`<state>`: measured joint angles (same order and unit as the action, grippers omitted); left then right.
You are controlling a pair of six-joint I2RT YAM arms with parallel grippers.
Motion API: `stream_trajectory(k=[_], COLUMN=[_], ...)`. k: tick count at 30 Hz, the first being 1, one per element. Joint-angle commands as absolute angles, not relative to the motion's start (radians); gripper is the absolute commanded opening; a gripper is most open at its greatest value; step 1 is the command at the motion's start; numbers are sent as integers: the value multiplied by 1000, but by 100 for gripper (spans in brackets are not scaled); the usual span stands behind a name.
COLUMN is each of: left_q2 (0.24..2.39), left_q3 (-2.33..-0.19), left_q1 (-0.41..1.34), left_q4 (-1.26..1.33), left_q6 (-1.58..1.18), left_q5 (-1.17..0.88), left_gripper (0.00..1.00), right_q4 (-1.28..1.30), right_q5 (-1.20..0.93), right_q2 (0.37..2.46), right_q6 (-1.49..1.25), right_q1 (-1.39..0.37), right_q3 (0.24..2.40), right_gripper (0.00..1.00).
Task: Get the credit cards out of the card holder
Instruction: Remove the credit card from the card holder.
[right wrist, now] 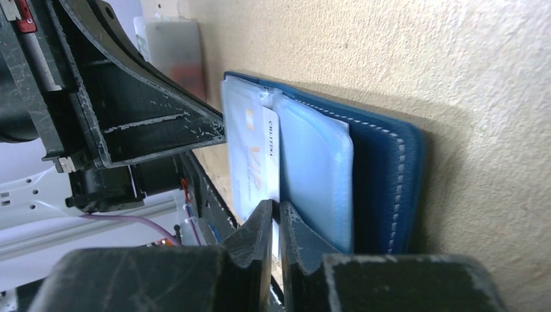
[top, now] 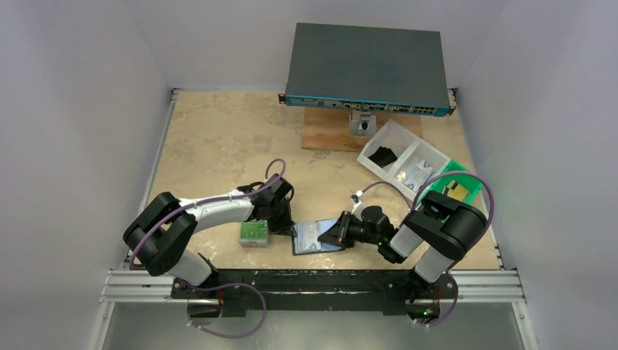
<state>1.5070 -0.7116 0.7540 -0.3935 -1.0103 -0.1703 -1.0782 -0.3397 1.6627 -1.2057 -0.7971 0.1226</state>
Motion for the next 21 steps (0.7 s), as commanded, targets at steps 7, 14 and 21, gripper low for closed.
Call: stream_trajectory(k=[7, 14, 21], left_q2=[1566, 1574, 1572], left_q3=[-667, -670, -678], left_q1=[756, 758, 756], left_q4=[-550, -547, -542], left_q6=[-957, -954, -950], left_q5=[-31, -32, -42], left_gripper=[0, 0, 0], right_q4=[-816, -488, -288], right_q5=[-246, -130, -64], right_q2=[1484, 1235, 1071], right_q6=[-1155, -1095, -1076], right_q1=[-796, -796, -795], right_q3=[91, 118, 159], right_gripper=[0, 0, 0])
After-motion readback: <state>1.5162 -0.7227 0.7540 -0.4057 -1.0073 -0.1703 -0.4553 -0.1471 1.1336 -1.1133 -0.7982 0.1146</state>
